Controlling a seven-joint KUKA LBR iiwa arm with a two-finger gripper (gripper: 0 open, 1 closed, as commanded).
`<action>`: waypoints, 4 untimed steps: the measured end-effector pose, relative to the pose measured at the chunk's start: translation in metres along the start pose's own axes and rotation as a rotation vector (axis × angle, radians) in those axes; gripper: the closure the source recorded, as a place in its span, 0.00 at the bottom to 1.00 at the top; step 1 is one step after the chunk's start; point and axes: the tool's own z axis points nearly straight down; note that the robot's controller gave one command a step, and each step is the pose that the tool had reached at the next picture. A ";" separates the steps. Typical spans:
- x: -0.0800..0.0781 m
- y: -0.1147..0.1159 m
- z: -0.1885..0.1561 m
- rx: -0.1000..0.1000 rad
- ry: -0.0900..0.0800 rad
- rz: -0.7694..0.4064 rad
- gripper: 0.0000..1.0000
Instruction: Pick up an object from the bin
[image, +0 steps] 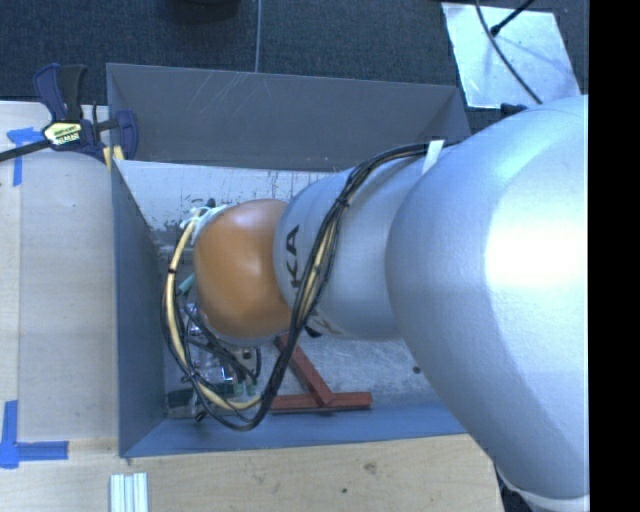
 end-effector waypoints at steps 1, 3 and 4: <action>0.004 -0.018 -0.011 0.003 0.005 0.010 0.00; 0.001 -0.020 0.031 0.000 -0.001 -0.092 0.00; 0.001 -0.020 0.030 0.000 -0.001 -0.091 1.00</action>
Offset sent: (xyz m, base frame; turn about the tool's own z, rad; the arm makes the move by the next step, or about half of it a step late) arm -0.0036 -0.0177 0.0105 0.0092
